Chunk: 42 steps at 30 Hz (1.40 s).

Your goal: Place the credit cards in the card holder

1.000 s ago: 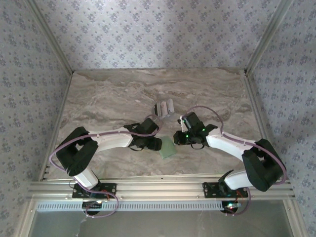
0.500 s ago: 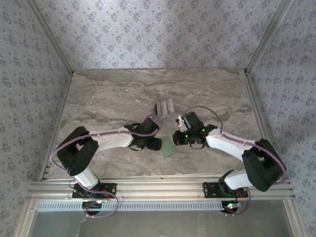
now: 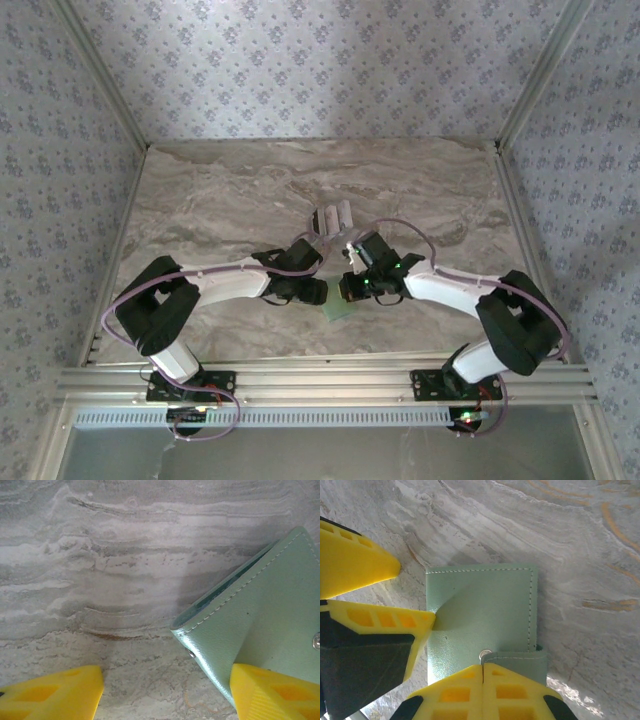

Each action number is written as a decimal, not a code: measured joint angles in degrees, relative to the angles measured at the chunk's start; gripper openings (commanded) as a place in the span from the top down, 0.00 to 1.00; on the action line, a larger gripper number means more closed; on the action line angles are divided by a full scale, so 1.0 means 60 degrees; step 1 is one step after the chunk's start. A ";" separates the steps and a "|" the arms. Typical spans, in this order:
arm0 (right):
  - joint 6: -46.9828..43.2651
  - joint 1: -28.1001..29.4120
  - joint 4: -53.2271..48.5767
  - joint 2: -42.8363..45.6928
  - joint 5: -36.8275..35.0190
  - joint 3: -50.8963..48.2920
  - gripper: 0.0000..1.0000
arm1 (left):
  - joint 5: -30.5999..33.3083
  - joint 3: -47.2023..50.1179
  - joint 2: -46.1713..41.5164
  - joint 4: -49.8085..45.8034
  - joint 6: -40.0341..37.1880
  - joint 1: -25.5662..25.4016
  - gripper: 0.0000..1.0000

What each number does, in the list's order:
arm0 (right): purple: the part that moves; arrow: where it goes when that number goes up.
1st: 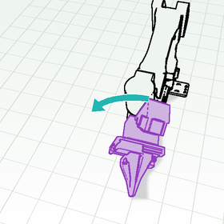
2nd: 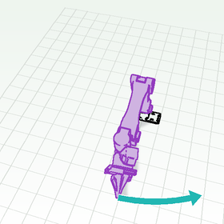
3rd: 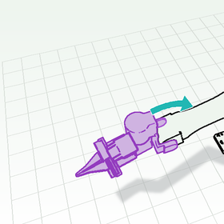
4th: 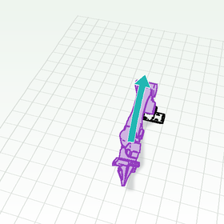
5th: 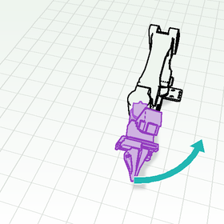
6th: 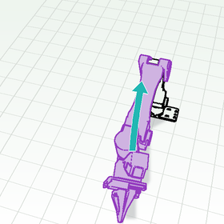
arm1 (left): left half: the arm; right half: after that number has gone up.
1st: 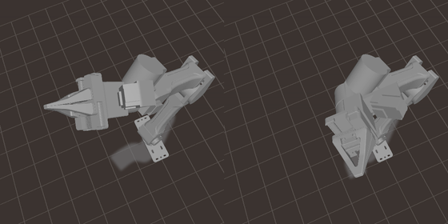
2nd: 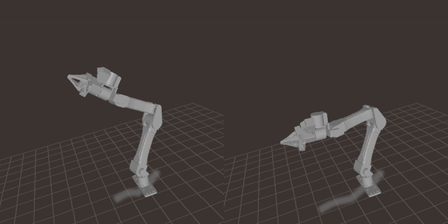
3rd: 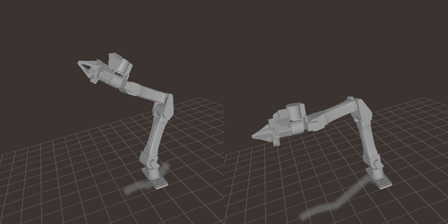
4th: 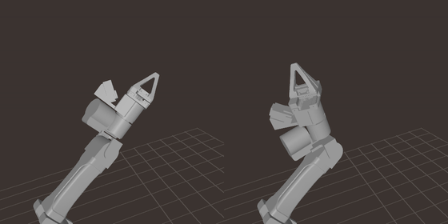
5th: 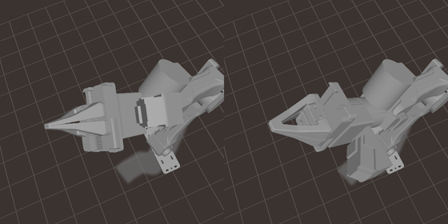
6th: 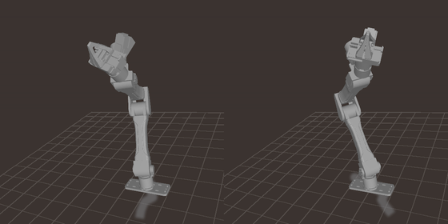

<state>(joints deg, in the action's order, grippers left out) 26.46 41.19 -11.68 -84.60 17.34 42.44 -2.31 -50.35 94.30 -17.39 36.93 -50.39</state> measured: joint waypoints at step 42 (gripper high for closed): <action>-0.0160 0.0492 -0.0539 -0.0637 -0.1075 0.0721 1.00 | 0.0000 0.0000 0.0018 0.0007 0.0000 0.0000 0.31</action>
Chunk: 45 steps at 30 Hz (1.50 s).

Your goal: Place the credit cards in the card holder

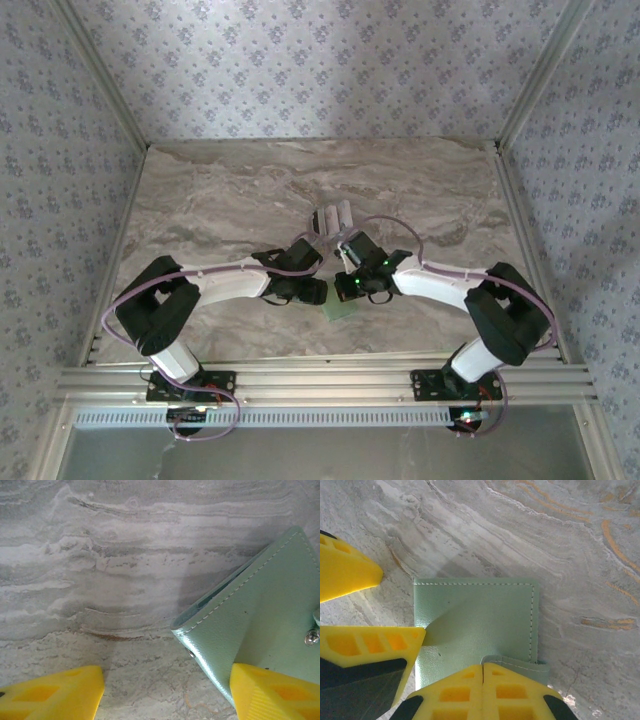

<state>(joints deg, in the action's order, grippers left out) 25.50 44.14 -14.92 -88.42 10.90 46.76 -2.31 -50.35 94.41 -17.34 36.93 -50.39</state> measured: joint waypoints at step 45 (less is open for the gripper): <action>0.0164 0.0586 0.0011 -0.0033 -0.0699 0.0029 1.00 | 0.0025 -0.0022 0.0036 -0.0007 0.0000 0.0000 0.31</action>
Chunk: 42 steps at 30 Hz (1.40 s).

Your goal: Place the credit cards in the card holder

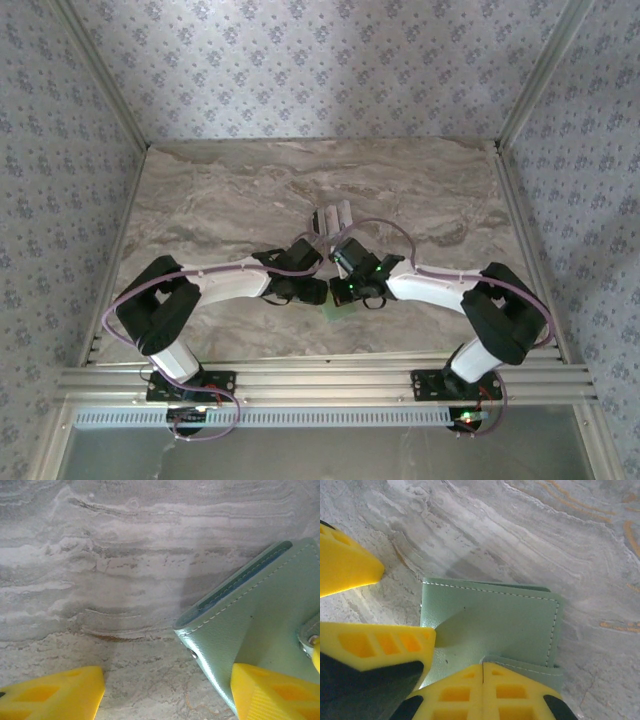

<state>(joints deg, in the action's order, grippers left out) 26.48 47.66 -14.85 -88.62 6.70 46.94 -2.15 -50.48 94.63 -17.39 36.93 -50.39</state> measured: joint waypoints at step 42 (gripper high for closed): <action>0.0044 -0.0783 -0.0412 0.0087 0.1282 0.0025 1.00 | 0.0004 0.0000 0.0007 0.0004 0.0004 0.0000 0.31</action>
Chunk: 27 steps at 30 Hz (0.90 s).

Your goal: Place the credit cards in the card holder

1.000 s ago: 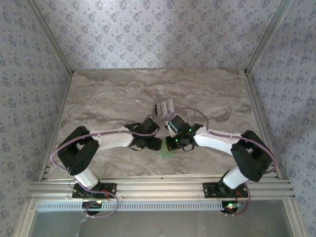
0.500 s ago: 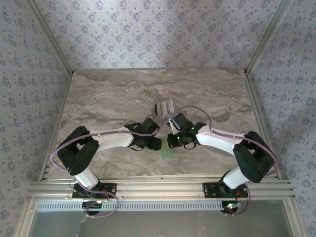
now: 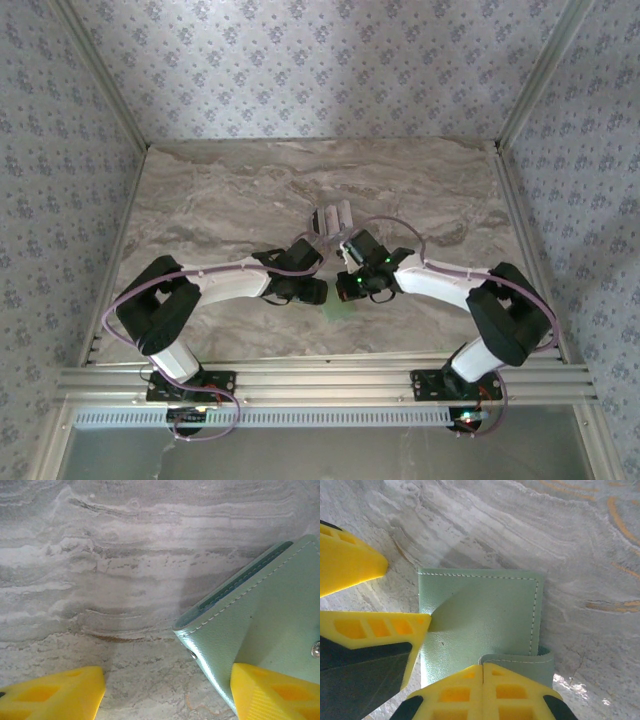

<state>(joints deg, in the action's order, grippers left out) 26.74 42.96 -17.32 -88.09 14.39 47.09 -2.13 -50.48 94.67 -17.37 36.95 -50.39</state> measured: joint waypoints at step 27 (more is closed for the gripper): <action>0.0004 0.0080 0.0200 -0.0142 0.0168 0.0015 1.00 | 0.0000 0.0000 0.0007 0.0000 -0.0004 0.0000 0.31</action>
<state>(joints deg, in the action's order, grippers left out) 26.76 43.44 -16.12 -88.95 15.40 47.18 -2.13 -50.48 94.72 -17.37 36.93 -50.39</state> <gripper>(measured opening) 0.066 0.686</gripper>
